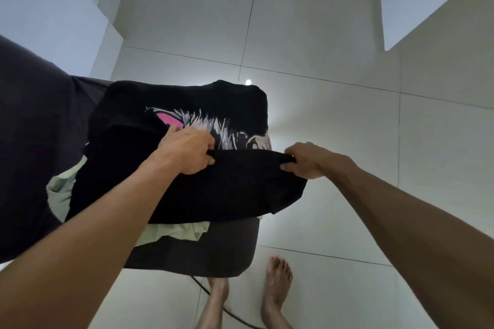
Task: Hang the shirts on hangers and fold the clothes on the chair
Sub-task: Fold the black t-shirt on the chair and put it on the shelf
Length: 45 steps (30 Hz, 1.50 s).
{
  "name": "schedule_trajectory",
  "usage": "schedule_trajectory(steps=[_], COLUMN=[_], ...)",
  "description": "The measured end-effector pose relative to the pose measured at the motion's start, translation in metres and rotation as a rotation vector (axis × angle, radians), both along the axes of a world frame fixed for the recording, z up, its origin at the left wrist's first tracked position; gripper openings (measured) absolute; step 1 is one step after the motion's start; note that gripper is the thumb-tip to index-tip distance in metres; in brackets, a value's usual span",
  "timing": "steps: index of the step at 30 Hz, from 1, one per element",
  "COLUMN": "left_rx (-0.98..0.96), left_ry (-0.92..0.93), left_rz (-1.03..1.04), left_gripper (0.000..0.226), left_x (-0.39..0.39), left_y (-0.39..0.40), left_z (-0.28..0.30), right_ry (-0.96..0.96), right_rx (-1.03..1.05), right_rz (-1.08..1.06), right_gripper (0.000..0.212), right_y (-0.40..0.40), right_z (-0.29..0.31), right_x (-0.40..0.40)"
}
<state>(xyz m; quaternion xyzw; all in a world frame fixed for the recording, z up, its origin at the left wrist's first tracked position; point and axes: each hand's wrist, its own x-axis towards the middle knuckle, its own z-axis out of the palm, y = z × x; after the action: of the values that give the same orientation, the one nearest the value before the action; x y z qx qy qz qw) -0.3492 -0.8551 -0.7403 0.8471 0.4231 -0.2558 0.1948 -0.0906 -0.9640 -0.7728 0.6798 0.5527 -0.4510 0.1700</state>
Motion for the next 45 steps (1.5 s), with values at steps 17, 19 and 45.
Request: schedule_trajectory(steps=[17,19,45], left_rx=[0.493,0.407,-0.248], left_ry=[-0.326,-0.241,-0.245], left_rz=[0.525,0.609,0.94], left_gripper=[0.016,0.014,0.028], left_x=[-0.075,-0.098,-0.165], left_y=[-0.05,-0.049,0.074], left_z=[0.001,-0.007,0.022], right_ry=[-0.039,-0.021,0.789], right_rx=[0.778,0.775,0.189], right_rz=[-0.038,-0.044,-1.108], right_gripper=[0.034,0.039,0.027], right_y=[0.022,0.04,0.128], right_z=[0.011,0.016,0.043], right_x=[-0.144,-0.162,-0.205])
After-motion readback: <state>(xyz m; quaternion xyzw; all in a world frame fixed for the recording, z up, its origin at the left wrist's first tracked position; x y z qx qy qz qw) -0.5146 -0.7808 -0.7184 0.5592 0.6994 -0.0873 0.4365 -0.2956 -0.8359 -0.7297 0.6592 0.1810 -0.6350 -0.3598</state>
